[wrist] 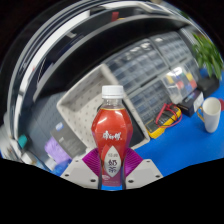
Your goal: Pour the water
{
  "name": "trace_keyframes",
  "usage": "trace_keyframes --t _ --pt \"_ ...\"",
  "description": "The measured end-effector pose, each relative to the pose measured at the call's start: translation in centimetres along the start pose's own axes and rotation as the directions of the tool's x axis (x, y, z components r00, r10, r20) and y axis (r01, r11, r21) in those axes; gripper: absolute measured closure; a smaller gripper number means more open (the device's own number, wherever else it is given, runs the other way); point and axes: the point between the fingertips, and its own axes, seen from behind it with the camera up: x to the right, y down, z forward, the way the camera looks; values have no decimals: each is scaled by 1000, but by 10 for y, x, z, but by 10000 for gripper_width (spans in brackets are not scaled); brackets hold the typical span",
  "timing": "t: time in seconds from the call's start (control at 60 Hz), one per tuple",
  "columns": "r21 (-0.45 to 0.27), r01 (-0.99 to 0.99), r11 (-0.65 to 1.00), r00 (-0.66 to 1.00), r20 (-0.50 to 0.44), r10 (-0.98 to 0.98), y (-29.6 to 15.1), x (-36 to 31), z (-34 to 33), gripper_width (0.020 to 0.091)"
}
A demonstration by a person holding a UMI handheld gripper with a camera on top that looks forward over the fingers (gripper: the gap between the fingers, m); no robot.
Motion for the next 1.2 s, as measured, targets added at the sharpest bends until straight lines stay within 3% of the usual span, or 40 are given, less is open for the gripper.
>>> trace_keyframes --t 0.167,0.317,0.533,0.667,0.767,0.983,1.083,1.2 --pt "-28 -365 930 929 49 366 -51 43 -24 835" --pt "-29 -635 772 768 81 635 -85 81 -34 835" --pt "-21 -878 479 474 107 874 -120 122 -42 836" --pt "-40 -962 271 268 75 961 -117 138 -42 834" --pt "-47 -976 211 209 51 977 -111 146 -40 836" --pt "-66 -966 249 249 16 968 -100 148 -41 836" --pt "-113 -876 468 473 -16 881 -95 138 -43 829" --pt "-148 -617 773 781 1 624 -111 131 -47 830"
